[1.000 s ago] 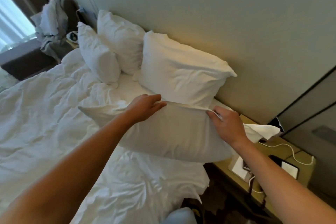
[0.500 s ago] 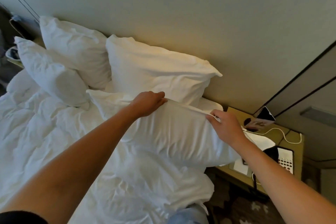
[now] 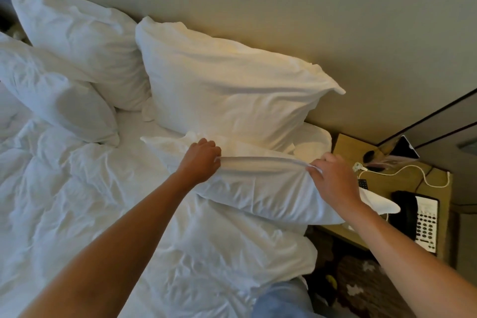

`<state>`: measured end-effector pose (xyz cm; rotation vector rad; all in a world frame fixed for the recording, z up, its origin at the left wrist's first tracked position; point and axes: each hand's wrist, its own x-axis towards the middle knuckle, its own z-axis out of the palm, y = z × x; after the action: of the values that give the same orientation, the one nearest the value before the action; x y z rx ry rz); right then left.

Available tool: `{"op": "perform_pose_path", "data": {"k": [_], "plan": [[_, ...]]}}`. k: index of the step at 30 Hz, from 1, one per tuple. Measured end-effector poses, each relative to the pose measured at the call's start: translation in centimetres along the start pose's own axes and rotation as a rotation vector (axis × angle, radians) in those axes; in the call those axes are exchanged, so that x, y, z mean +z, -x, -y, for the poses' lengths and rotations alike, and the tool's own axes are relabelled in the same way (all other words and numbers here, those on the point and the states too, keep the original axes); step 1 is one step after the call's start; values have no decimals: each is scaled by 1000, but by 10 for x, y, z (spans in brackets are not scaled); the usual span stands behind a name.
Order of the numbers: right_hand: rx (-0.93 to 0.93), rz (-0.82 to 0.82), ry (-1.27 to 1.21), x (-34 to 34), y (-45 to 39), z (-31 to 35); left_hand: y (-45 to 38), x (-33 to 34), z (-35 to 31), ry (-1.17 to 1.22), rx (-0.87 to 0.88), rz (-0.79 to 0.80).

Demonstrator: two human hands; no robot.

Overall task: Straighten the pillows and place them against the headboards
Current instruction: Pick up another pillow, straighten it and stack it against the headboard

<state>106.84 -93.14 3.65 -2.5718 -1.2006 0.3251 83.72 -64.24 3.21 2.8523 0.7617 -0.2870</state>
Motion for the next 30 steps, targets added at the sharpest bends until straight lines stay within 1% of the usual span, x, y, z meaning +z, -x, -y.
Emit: {"op": "perform_pose_path", "data": {"k": [1,3,5,7,12,16,18,21,23,25,27,30], "plan": [[-13,-7,28,-5,2,1,3,0,4,-28,-14,0],[-13,37,44,-15,5,5,10,-1,7,-27,-59,-4],[46,126,23,-23,7,10,16,-3,6,8,-108,-24],[110,173,-49,-27,12,12,19,-3,3,35,-129,-48],[249,162,-343,-23,27,10,20,3,-2,57,-178,-20],[254,125,-475,-14,34,11,16,4,-2,42,-204,-29],[234,107,-476,-12,34,12,15,2,0,17,-227,-24],[195,84,-408,-8,30,13,15,2,5,-36,-243,13],[184,88,-355,-7,27,15,18,5,5,-85,-234,55],[181,100,-355,-5,26,17,22,8,6,-71,-238,78],[173,111,-379,-2,28,22,27,10,11,-29,-254,56],[166,134,-405,4,34,35,34,6,26,73,-303,-34]]}}
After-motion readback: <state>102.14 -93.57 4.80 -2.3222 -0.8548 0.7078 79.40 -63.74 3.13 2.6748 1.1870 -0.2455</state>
